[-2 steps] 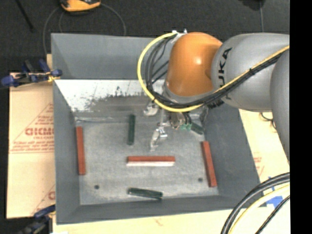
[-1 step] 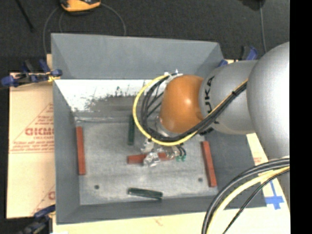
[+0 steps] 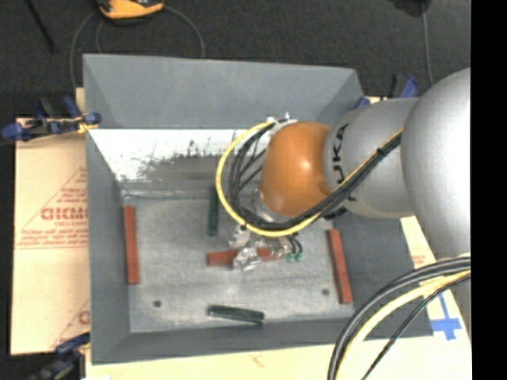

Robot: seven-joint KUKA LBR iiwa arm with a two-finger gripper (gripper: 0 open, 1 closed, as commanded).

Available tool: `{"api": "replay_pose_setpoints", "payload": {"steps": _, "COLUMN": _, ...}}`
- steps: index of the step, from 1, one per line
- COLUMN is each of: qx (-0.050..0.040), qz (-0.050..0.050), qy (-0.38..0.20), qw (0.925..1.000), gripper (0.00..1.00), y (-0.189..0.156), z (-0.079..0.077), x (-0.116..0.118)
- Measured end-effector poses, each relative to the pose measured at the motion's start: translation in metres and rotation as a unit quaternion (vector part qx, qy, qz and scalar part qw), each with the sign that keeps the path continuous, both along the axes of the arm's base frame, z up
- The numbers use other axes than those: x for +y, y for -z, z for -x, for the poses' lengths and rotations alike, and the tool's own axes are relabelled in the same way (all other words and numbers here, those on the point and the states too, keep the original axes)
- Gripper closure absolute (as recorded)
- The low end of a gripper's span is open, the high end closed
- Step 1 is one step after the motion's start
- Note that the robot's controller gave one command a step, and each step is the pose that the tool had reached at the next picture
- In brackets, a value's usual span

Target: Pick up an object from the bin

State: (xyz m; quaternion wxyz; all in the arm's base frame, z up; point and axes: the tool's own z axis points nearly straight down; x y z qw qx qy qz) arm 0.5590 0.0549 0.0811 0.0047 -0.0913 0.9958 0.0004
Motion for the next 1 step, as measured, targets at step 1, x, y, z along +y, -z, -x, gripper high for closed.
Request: {"api": "replay_pose_setpoints", "payload": {"steps": 1, "qx": 0.0033, "qz": 0.002, "qy": -0.200, "qw": 0.9798, "gripper": 1.00, "y": -0.1263, "z": -0.0266, "x": 0.0063}}
